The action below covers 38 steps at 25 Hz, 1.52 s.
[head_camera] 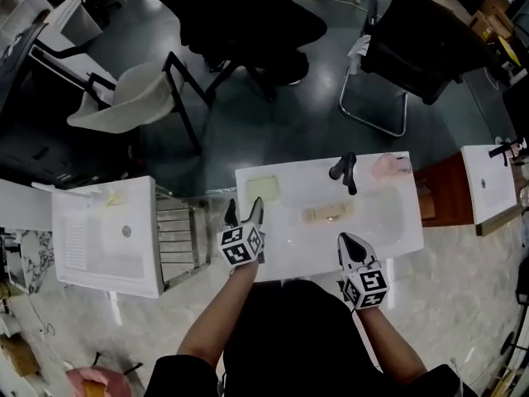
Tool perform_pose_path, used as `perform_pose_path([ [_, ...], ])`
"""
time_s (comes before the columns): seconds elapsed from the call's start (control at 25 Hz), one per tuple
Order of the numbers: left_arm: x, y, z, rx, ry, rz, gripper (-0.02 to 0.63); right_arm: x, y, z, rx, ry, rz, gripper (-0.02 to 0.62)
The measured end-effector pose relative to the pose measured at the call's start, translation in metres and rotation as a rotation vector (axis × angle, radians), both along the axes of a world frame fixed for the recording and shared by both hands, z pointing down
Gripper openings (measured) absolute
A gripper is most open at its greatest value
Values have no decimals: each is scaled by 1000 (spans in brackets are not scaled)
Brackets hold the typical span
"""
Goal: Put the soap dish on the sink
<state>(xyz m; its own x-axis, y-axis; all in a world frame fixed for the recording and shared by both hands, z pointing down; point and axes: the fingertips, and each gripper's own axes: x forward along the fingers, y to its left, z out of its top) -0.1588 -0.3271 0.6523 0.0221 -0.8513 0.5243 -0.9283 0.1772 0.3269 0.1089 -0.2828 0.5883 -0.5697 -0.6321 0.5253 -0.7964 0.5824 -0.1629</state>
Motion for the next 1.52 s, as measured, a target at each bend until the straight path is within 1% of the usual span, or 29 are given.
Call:
perform_pose_path([
  [0.2,15,42,-51,92,-66,38,313,6,5,-17,51,-30,-25,-2],
  [0.4,35,86,-91,158,-124,46,313,12,11,-31,84,-70,-59,-2],
  [0.56,56,120,-107,179,-139,49,313,20,20,-36,137,-108,-53,-2],
  [0.72,79,149,-112,170,-157,58,310,24,33,-23,111,-118,-78,-2],
  [0.76,82,156,-115,173,-166,59,296,23,37,-22,105,-119,-87,-2],
  [0.84,90,170,-124,190,-183,60,221,23,46,-24,108,-119,-102,-2],
  [0.96,101,185,-140,219,-200,84,163,23,56,-39,128,-131,-106,-2],
  [1.08,103,194,-149,218,-209,116,56,20,63,-57,140,-145,-101,-2],
  [1.2,94,205,-161,235,-217,122,46,22,69,-71,155,-141,-56,-2],
  [1.28,86,217,-176,278,-222,125,37,23,77,-83,179,-148,-29,-2],
  [1.4,66,239,-201,341,-241,115,21,13,97,-106,223,-151,-14,-2],
  [1.52,44,262,-223,379,-243,91,20,-1,126,-127,221,-169,-6,-2],
])
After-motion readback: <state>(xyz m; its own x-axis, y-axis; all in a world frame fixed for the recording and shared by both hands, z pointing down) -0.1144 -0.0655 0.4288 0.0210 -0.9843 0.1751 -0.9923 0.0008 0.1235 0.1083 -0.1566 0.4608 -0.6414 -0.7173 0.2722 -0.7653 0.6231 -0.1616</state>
